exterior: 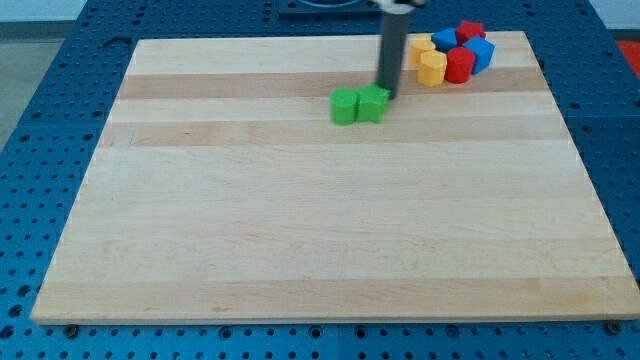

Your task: Point your arm at the top right of the board

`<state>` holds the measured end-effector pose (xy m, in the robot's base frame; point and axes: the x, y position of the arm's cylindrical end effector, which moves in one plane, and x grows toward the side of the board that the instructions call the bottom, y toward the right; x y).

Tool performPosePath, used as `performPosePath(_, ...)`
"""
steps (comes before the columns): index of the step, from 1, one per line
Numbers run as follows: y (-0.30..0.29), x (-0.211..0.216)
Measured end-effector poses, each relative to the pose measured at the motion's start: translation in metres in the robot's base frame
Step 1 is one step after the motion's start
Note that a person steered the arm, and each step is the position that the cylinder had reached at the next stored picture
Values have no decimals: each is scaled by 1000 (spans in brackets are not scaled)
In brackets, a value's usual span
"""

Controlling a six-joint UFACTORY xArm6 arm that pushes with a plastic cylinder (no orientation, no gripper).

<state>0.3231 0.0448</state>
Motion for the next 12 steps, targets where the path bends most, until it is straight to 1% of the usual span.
performPosePath(1, -48, 5)
performPosePath(2, -53, 5)
performPosePath(3, -44, -5)
performPosePath(4, -66, -53)
performPosePath(5, -59, -111)
performPosePath(6, -43, -131)
performPosePath(7, -33, -131)
performPosePath(9, 18, -131)
performPosePath(11, 25, -131)
performPosePath(12, 10, -124)
